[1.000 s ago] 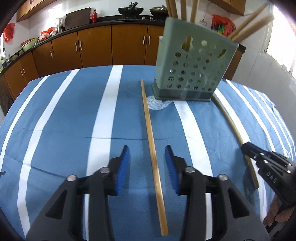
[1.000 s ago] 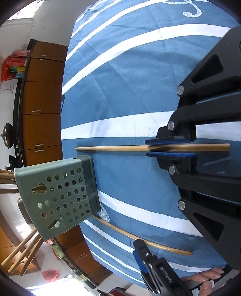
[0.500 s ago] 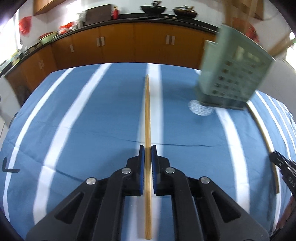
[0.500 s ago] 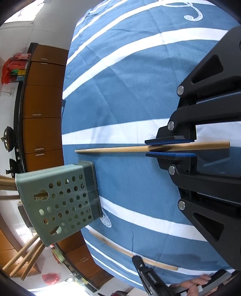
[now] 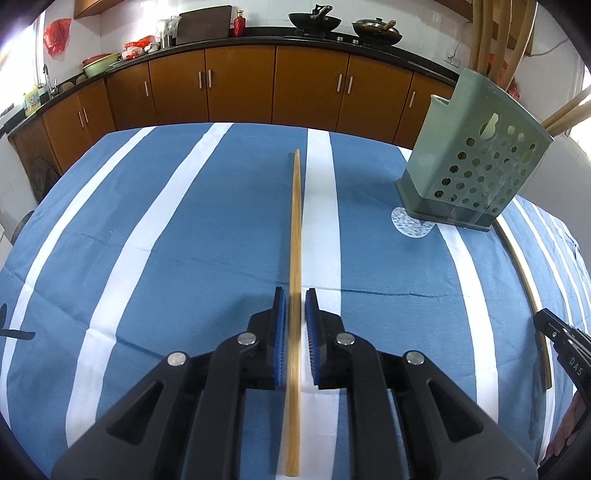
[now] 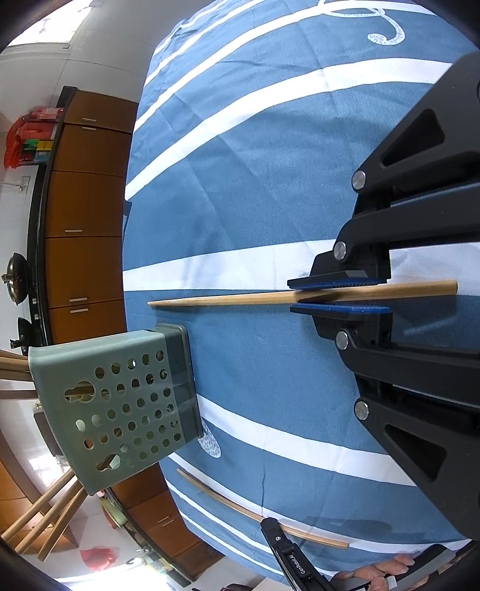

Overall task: Organize utensils
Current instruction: 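Grasp the last chopstick with the left tool while the right tool grasps the other, then lift both held chopsticks upright and carry them above the green holder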

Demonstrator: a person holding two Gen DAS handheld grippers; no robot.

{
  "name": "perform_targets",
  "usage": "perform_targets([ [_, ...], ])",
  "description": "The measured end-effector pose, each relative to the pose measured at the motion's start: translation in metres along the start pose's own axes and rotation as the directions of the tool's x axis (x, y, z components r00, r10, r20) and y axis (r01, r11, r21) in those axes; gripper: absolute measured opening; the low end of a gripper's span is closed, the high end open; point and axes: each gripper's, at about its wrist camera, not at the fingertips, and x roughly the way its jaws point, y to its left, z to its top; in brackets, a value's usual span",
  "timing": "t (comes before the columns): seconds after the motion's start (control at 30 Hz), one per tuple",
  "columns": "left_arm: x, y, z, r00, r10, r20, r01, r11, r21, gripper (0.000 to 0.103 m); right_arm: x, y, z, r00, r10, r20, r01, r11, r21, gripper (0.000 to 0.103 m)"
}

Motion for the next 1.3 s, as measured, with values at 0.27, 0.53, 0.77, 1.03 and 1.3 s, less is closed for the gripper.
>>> perform_targets([
  [0.27,-0.001,-0.003,-0.001,1.0,0.01,-0.001,-0.01,1.0,0.019,0.013,0.0,0.0,0.0,1.0,0.002,0.0,-0.002,1.0,0.002,0.008],
  [0.53,-0.006,-0.008,-0.007,1.0,0.016,-0.004,-0.016,0.997,0.071,0.013,0.0,0.0,0.0,1.0,0.001,0.0,-0.001,1.0,0.001,0.008],
  [0.77,-0.009,-0.007,-0.01,1.0,-0.001,-0.007,0.002,0.997,0.078,0.009,0.0,-0.001,0.0,1.0,0.006,0.001,-0.006,1.0,0.005,0.008],
  [1.03,-0.027,-0.003,-0.011,0.999,-0.041,0.034,0.038,0.996,0.083,0.008,-0.025,-0.005,-0.001,0.994,0.016,0.105,-0.018,1.0,0.014,0.007],
  [1.3,-0.074,-0.003,0.006,0.983,-0.085,0.166,0.074,0.995,0.071,0.008,-0.069,-0.011,0.017,0.963,0.039,0.266,-0.05,0.998,0.034,0.007],
])
